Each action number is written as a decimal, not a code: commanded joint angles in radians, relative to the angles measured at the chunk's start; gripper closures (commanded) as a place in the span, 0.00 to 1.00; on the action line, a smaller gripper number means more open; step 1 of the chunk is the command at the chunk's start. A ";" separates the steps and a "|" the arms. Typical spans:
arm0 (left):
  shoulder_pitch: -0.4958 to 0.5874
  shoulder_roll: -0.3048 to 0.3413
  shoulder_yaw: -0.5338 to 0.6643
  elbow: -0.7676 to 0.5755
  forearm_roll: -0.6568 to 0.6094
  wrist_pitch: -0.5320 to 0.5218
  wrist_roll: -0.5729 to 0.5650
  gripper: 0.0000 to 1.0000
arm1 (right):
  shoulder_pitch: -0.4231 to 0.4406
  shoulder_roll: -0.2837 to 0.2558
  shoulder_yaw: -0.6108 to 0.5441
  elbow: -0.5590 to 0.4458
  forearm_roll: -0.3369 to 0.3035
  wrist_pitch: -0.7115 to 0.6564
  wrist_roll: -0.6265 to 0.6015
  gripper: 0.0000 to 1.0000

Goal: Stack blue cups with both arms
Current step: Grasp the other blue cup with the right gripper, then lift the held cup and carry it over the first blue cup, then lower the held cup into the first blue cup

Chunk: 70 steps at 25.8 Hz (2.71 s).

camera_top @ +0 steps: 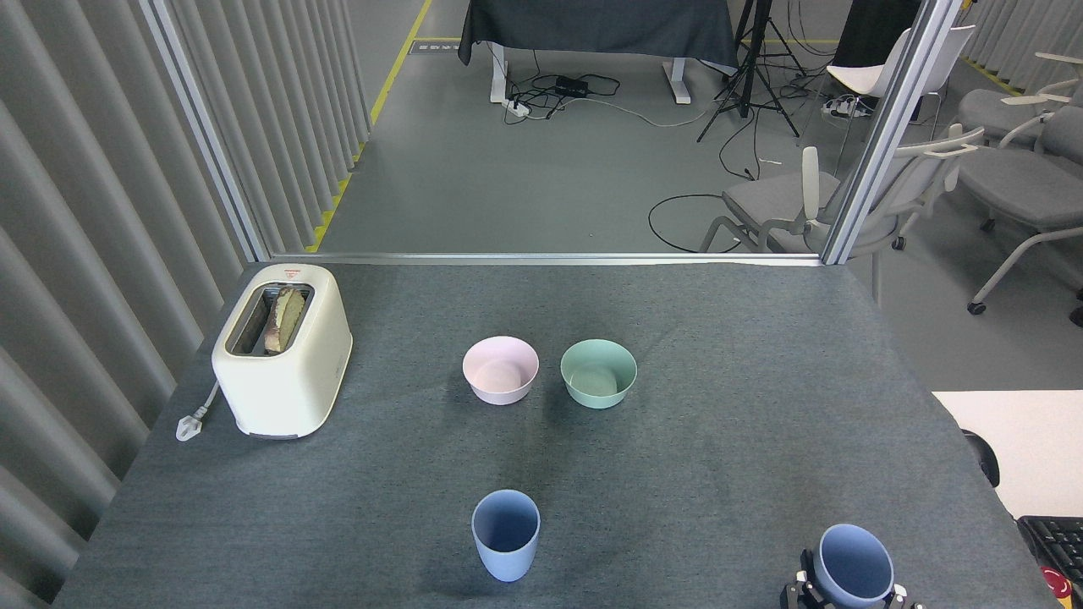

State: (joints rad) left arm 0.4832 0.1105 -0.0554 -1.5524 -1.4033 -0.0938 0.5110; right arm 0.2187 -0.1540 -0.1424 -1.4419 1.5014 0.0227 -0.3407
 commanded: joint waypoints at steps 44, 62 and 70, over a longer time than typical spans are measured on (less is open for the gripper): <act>-0.008 -0.005 -0.061 0.000 0.001 0.091 0.007 0.00 | -0.245 0.257 0.647 0.006 0.263 0.132 0.318 0.35; -0.005 -0.003 -0.050 0.000 0.001 0.091 0.009 0.00 | -0.249 0.255 0.643 0.106 0.172 0.099 0.235 0.01; -0.003 -0.003 -0.050 0.000 0.003 0.091 0.009 0.00 | -0.263 0.260 0.639 -0.089 0.172 0.099 0.146 0.00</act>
State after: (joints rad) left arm 0.4799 0.1074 -0.1059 -1.5532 -1.4021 -0.0029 0.5198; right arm -0.0354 0.1040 0.5004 -1.4327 1.6742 0.1200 -0.1743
